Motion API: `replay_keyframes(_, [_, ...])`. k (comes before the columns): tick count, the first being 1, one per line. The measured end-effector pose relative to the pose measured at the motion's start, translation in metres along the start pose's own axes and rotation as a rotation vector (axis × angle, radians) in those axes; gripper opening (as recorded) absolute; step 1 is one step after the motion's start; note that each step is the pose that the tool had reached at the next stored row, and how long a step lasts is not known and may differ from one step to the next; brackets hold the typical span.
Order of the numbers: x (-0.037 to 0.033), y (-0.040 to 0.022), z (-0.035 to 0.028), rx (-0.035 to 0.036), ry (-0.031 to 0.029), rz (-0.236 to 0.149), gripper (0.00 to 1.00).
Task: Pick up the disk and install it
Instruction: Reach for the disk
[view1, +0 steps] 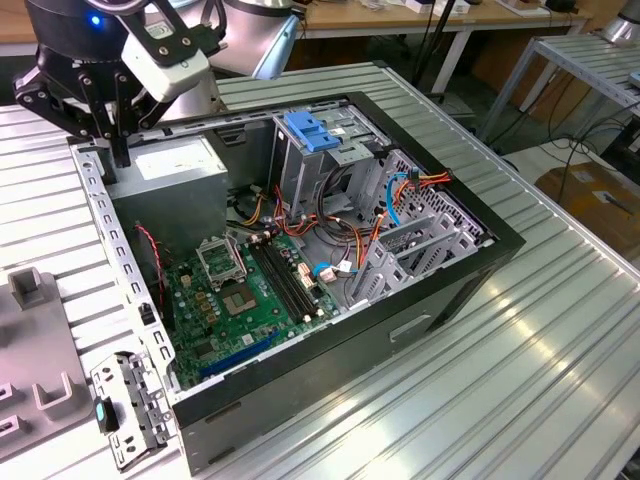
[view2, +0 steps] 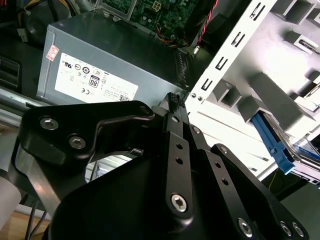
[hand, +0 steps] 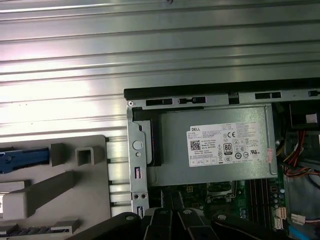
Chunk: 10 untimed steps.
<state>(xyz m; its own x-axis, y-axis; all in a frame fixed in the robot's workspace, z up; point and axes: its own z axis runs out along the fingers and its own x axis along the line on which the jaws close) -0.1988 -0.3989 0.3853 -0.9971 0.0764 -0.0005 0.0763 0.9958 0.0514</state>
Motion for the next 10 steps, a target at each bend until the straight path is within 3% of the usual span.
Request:
replay_keyframes(5, [0.0042,-0.0001,0.0006,-0.0005,0.0003,0.0,0.11])
replay_keyframes(10, [0.0104,0.0092,0.0024,-0.001,0.0004,0.0,0.11])
